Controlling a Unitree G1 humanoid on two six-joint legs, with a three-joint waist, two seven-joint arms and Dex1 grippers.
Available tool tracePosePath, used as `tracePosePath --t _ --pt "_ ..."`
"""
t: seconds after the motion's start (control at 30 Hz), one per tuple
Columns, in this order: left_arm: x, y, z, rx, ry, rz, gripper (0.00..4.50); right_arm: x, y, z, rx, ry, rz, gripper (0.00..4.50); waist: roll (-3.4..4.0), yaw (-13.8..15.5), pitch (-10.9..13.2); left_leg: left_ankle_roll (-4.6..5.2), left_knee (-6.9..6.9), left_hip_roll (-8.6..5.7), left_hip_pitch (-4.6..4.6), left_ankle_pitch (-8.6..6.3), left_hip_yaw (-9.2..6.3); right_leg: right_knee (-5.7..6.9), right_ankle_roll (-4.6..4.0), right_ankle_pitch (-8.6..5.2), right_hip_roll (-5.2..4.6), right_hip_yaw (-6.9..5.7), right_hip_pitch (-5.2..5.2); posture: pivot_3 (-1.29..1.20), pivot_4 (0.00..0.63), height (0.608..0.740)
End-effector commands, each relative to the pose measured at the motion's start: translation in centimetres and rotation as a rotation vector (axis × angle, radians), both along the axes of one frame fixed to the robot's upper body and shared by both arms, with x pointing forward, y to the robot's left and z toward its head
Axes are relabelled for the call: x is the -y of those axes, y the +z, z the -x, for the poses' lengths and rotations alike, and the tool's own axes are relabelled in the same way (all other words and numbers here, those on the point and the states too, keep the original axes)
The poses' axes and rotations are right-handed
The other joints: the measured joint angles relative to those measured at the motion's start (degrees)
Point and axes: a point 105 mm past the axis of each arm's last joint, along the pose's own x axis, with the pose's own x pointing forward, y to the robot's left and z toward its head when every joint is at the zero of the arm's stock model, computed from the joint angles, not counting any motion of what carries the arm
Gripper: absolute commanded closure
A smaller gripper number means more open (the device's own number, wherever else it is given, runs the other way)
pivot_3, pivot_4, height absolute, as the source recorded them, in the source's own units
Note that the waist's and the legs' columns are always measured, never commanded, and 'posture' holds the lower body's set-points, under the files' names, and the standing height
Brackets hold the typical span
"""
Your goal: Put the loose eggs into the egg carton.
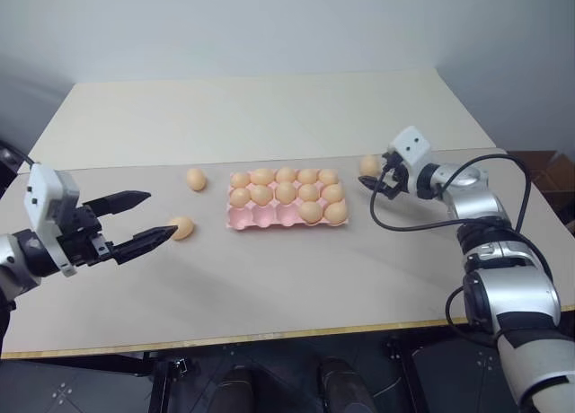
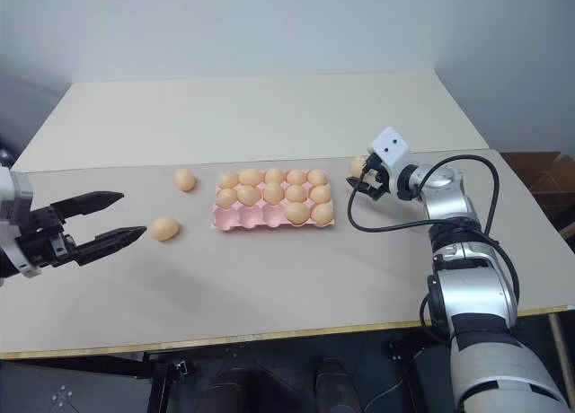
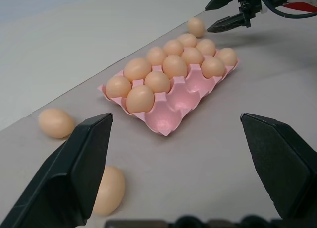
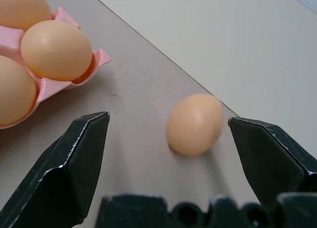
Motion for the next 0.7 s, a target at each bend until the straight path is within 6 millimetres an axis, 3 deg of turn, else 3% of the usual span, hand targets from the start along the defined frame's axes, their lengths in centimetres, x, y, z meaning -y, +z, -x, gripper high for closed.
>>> tracePosePath --t 0.03,0.3,0.7 --pt "0.2 1.0 0.3 0.034 -0.012 0.002 0.00 -0.7 2.4 -1.0 0.068 -0.040 -0.034 0.03 0.00 -0.13 0.00 0.00 0.00 0.00 0.01 0.00 0.00 0.01 0.00 0.00 0.01 0.01 0.00 0.00 0.150 0.740" --pt "0.1 1.1 0.4 0.036 -0.008 0.001 0.00 -0.8 3.3 -2.4 0.096 -0.174 -0.075 0.03 0.00 0.01 0.00 0.00 -0.01 0.00 -0.03 0.00 0.00 -0.01 0.00 0.00 -0.01 0.01 -0.01 0.00 0.150 0.740" --pt "0.3 1.2 0.7 0.037 -0.018 0.001 0.00 0.5 2.5 -3.2 0.104 -0.373 -0.084 0.03 0.00 -0.04 0.00 0.00 -0.01 -0.01 -0.02 0.00 0.00 -0.01 0.00 0.00 0.00 0.01 -0.01 0.00 0.150 0.740"
